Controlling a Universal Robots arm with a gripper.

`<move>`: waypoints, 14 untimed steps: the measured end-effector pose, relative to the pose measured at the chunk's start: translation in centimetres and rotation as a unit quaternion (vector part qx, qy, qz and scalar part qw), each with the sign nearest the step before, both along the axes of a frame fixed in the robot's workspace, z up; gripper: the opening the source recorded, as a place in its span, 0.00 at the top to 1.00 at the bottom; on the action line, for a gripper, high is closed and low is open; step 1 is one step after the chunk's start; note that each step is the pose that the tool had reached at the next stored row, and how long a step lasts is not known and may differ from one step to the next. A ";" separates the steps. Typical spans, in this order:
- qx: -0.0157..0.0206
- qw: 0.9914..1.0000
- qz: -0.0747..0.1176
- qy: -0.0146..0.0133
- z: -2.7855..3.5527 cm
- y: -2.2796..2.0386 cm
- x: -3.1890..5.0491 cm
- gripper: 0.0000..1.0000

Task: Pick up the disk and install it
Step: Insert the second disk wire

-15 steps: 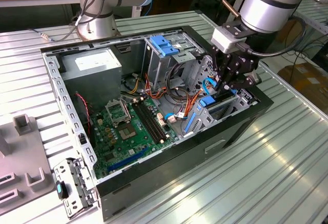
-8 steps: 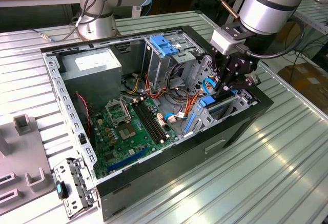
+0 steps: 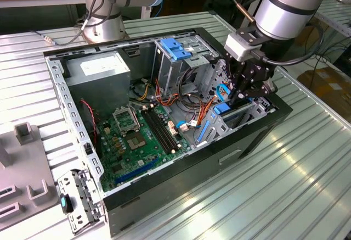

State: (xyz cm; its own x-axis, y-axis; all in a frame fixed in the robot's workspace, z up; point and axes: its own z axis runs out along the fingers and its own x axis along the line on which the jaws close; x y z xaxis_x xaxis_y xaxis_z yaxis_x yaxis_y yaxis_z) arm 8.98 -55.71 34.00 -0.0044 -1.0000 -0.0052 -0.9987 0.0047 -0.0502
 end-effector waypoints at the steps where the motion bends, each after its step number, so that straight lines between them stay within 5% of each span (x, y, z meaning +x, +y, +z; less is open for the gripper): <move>1: 0.000 1.000 0.000 0.000 -0.01 0.01 0.00 0.84; 5: 0.001 1.000 0.000 0.000 -0.05 0.00 0.01 0.83; 9: 0.001 1.000 0.000 0.000 1.16 0.00 0.01 0.76; 14: 0.001 1.000 0.000 -0.001 1.40 0.00 0.01 0.78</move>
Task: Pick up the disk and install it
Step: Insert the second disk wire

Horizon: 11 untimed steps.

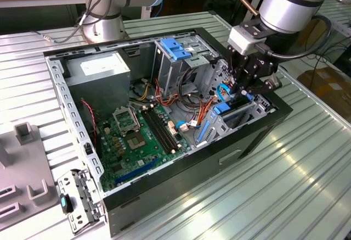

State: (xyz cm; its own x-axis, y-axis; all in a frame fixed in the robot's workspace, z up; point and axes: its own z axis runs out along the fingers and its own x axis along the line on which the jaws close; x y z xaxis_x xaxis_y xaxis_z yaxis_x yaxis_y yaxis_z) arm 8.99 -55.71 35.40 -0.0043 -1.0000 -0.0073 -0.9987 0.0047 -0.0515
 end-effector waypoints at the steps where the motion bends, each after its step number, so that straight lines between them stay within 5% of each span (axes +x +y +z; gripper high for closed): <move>1: 0.000 1.000 0.000 0.000 0.01 0.00 0.00 0.78; 3: 0.000 1.000 0.000 0.000 0.02 0.00 0.00 0.89; 11: 0.000 1.000 0.000 -0.001 0.02 0.00 0.00 0.89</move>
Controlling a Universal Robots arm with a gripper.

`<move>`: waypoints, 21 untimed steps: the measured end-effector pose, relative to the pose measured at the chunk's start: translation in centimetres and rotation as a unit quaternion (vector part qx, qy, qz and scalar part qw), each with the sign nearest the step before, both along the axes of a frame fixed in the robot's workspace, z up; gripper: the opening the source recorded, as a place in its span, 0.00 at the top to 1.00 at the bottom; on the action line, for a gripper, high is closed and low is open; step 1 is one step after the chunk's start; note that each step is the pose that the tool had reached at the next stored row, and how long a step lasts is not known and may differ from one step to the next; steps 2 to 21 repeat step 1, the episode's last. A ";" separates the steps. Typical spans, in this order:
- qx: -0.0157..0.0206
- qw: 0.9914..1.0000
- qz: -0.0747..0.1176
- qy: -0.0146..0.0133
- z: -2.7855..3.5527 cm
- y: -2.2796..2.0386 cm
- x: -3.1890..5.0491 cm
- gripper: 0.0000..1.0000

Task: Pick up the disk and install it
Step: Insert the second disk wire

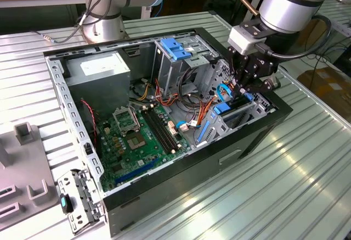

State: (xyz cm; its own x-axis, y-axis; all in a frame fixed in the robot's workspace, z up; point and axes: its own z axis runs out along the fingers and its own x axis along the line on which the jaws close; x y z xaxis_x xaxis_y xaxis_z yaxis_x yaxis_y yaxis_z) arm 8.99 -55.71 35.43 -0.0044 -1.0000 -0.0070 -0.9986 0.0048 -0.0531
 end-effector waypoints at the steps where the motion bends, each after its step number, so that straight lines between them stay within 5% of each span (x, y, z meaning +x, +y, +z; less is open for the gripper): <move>1: 0.000 1.000 0.000 0.000 0.00 0.00 0.00 0.89; 21: 0.000 1.000 0.000 0.000 0.00 0.00 0.00 0.89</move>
